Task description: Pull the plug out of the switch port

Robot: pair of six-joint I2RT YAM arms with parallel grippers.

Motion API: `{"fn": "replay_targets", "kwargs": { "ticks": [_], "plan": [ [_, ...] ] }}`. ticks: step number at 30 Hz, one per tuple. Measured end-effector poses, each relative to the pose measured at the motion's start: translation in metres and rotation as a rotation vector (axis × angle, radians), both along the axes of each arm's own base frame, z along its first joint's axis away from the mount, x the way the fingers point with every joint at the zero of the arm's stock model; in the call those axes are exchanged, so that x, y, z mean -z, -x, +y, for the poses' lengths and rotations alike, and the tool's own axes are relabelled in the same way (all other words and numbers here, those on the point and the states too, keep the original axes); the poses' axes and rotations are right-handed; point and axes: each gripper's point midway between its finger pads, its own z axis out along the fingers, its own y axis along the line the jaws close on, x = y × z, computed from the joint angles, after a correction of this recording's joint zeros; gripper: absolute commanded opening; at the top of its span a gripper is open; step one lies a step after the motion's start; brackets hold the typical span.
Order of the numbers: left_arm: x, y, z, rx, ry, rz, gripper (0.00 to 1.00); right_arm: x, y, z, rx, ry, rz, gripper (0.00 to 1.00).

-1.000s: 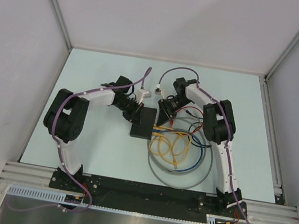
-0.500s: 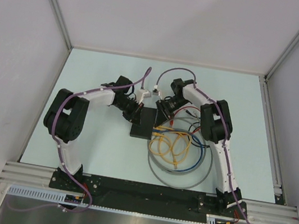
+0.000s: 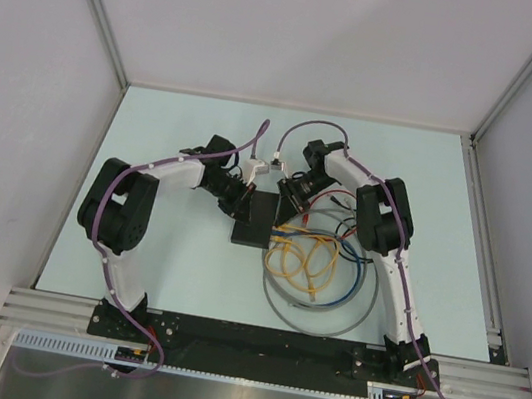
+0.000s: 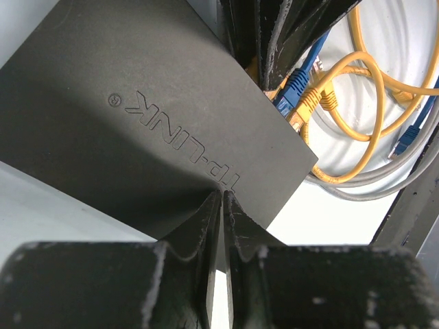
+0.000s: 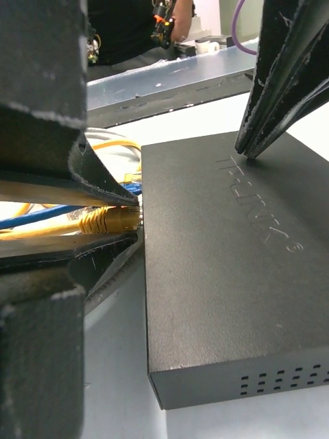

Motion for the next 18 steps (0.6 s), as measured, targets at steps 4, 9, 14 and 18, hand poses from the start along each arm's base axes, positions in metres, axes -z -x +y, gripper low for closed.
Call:
{"fn": "replay_targets", "kwargs": {
  "ticks": [4,9,14,18],
  "plan": [
    [0.0,0.0,0.0,0.0,0.0,0.0,0.13,0.0,0.0009,-0.0018,-0.024,-0.017,-0.019,0.15],
    [-0.0001,-0.0006,-0.0004,0.0,0.002,-0.002,0.13,-0.0008,0.0044,-0.0062,-0.072,-0.031,-0.047,0.11],
    [-0.0001,-0.0008,-0.0007,0.0,0.004,-0.002,0.13,-0.0012,0.0042,-0.0072,-0.105,-0.045,-0.07,0.09],
    [-0.0001,-0.0006,-0.0009,-0.003,0.005,0.001,0.13,-0.0014,0.0047,-0.0069,-0.125,-0.048,-0.09,0.07]
  ]
}}
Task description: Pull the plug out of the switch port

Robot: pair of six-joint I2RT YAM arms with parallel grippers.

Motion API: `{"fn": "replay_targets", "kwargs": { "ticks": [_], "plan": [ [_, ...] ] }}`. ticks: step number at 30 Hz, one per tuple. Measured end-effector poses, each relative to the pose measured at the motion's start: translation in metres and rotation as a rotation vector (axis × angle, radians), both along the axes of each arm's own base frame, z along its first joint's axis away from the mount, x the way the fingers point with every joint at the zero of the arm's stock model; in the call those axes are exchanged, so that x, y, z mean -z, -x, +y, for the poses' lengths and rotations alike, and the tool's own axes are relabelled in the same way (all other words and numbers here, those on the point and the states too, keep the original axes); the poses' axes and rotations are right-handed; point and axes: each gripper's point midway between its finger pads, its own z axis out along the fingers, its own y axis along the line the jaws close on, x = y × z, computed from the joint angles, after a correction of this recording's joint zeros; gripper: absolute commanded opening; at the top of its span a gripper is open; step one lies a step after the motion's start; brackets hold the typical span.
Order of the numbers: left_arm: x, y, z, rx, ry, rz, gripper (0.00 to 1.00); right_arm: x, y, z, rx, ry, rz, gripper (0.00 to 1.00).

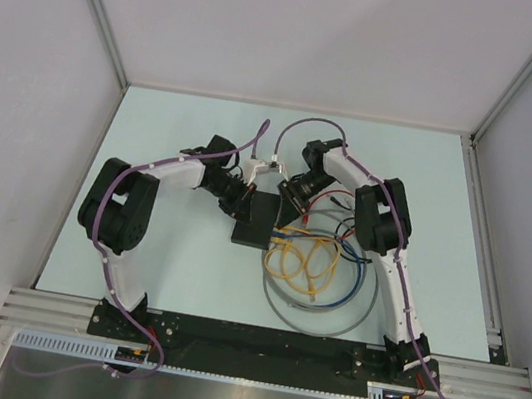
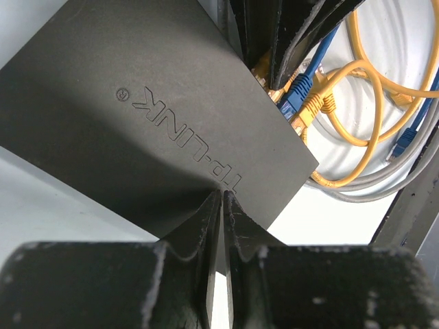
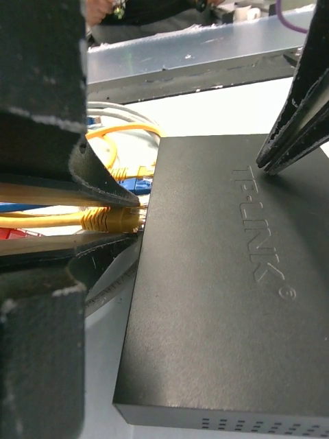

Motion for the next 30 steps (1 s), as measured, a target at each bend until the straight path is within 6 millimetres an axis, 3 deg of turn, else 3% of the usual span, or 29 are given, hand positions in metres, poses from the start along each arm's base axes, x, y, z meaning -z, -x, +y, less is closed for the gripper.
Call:
{"fn": "replay_targets", "kwargs": {
  "ticks": [19,27,30],
  "plan": [
    [0.0,-0.001,-0.001,0.001,0.003,-0.003,0.13,0.002,-0.003,-0.015,0.136,0.076,0.086,0.05],
    [0.0,-0.001,-0.001,0.001,0.003,-0.003,0.13,0.0,-0.016,-0.026,0.132,0.115,0.018,0.05],
    [0.0,-0.001,-0.001,0.001,0.003,-0.003,0.14,-0.004,-0.032,-0.034,0.129,0.118,-0.054,0.04]
  ]
}}
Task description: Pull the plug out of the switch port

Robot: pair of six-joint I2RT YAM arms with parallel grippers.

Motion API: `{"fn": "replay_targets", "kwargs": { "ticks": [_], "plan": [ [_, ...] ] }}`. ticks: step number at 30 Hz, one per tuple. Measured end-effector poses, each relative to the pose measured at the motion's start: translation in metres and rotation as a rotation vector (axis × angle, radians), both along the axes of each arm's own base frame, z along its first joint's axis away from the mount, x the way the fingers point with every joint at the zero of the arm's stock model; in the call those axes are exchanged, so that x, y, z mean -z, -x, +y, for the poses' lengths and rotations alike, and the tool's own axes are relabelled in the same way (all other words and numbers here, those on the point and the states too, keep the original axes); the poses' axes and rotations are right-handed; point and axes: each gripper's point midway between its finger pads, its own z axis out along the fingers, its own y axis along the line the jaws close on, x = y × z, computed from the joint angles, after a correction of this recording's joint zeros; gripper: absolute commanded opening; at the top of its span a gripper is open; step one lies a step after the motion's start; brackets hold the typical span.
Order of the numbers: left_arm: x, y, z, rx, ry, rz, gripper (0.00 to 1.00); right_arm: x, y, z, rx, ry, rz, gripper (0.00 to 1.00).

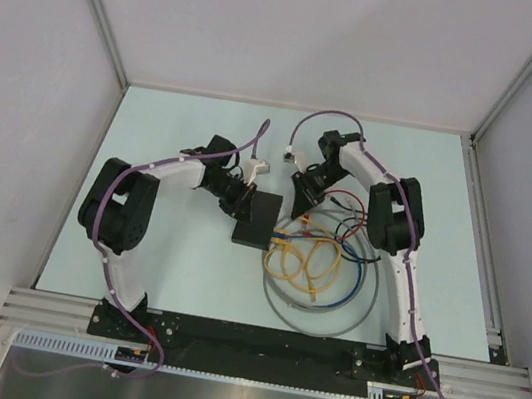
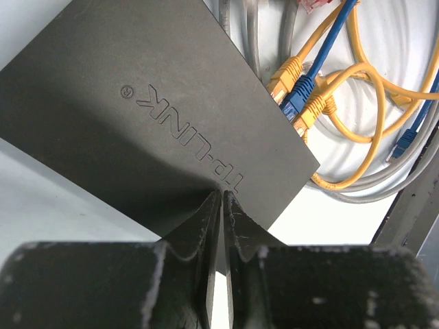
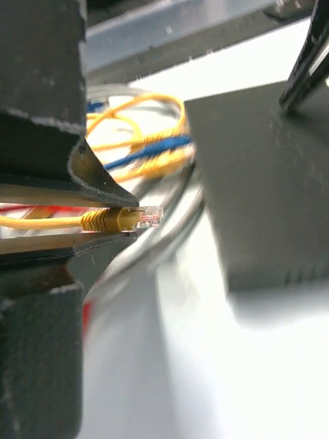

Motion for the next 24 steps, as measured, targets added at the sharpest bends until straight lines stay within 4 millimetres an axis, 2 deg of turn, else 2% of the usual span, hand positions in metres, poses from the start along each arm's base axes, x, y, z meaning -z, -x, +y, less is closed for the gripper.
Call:
{"fn": "replay_targets", "kwargs": {
  "ticks": [4,10,13,16,17,20,21,24],
  "plan": [
    [0.0,0.0,0.0,0.0,0.0,0.0,0.14,-0.007,-0.034,-0.025,0.061,0.014,-0.084,0.05],
    [0.0,0.0,0.0,0.0,0.0,0.0,0.13,-0.018,-0.112,-0.094,0.239,0.075,-0.273,0.05],
    [0.0,0.0,0.0,0.001,0.0,0.0,0.14,-0.018,-0.136,-0.118,0.29,0.125,-0.351,0.06],
    [0.0,0.0,0.0,0.001,0.001,0.0,0.14,-0.015,-0.156,-0.133,0.32,0.196,-0.431,0.09],
    [0.0,0.0,0.0,0.001,0.001,0.0,0.14,-0.014,-0.162,-0.137,0.33,0.223,-0.46,0.11],
    [0.0,0.0,0.0,0.001,0.001,0.001,0.15,-0.012,-0.182,-0.148,0.381,0.311,-0.536,0.3],
    [0.0,0.0,-0.001,0.001,0.001,0.003,0.17,-0.012,-0.187,-0.151,0.397,0.333,-0.556,0.37],
    [-0.001,-0.002,-0.001,0.001,0.003,0.005,0.25,-0.013,-0.197,-0.154,0.433,0.382,-0.598,0.5]
  ]
}}
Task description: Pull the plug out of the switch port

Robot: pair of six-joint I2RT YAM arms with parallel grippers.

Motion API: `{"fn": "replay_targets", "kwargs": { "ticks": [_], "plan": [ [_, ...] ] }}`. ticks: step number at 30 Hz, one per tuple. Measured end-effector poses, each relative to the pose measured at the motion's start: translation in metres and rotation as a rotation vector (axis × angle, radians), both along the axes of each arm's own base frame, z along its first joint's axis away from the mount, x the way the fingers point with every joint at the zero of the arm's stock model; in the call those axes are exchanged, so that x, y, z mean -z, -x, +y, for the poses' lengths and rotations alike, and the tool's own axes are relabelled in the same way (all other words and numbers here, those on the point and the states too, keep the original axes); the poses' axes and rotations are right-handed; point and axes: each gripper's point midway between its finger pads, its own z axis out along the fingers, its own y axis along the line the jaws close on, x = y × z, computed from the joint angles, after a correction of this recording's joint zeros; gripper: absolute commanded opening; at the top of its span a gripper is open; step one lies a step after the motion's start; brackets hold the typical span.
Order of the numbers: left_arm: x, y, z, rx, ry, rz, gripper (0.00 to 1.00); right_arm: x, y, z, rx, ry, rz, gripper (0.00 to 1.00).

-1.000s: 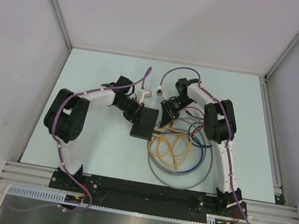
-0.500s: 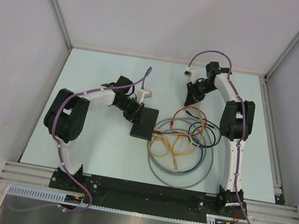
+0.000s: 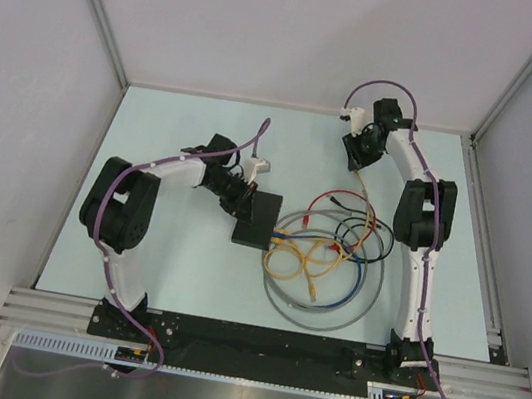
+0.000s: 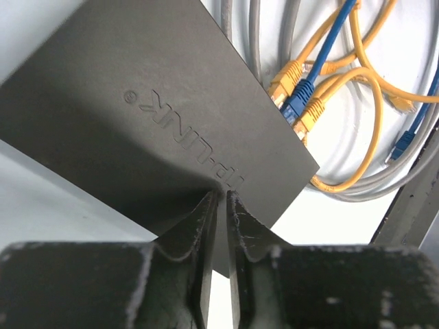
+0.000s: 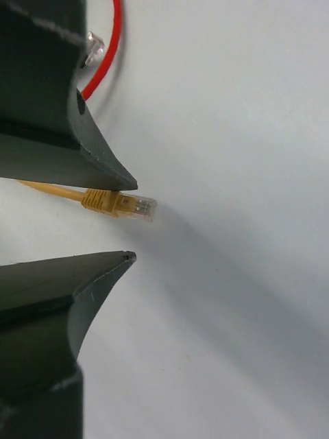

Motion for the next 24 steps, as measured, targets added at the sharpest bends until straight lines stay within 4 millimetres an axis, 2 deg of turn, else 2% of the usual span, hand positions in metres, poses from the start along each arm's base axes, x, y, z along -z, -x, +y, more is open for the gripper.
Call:
{"fn": "replay_targets", "kwargs": {
  "ticks": [2,3,6,9,14,16,19,20,22,23,24],
  "plan": [
    [-0.001,-0.003,-0.001,0.0,-0.001,-0.004,0.29,-0.002,-0.004,0.001,0.022,0.014,-0.018,0.62],
    [-0.003,-0.005,-0.001,-0.002,-0.007,-0.004,0.32,-0.005,-0.005,0.001,0.031,0.016,-0.024,0.64],
    [-0.007,-0.014,0.002,-0.016,-0.036,-0.024,0.37,-0.016,-0.005,0.004,0.054,-0.016,-0.031,0.67],
    [-0.018,-0.024,0.004,-0.031,-0.048,-0.046,0.41,-0.043,0.0,0.017,0.063,-0.103,-0.03,0.66],
    [-0.061,-0.037,0.014,-0.07,-0.028,-0.148,0.43,-0.094,0.016,0.046,0.048,-0.25,-0.034,0.65],
    [-0.08,-0.04,0.023,-0.1,-0.024,-0.196,0.41,-0.107,0.026,0.061,0.025,-0.289,-0.027,0.64],
    [-0.091,-0.037,0.037,-0.149,-0.025,-0.225,0.37,-0.113,0.053,0.097,-0.043,-0.323,0.014,0.52],
    [-0.088,-0.033,0.043,-0.168,-0.034,-0.214,0.34,-0.11,0.063,0.112,-0.072,-0.331,0.036,0.4],
    [-0.073,-0.025,0.052,-0.208,-0.057,-0.162,0.27,-0.098,0.083,0.133,-0.115,-0.333,0.09,0.28],
    [-0.062,-0.02,0.057,-0.226,-0.074,-0.129,0.1,-0.089,0.094,0.143,-0.134,-0.331,0.126,0.13],
    [-0.054,-0.015,0.06,-0.239,-0.087,-0.102,0.01,-0.083,0.103,0.15,-0.147,-0.327,0.153,0.06]
  ]
}}
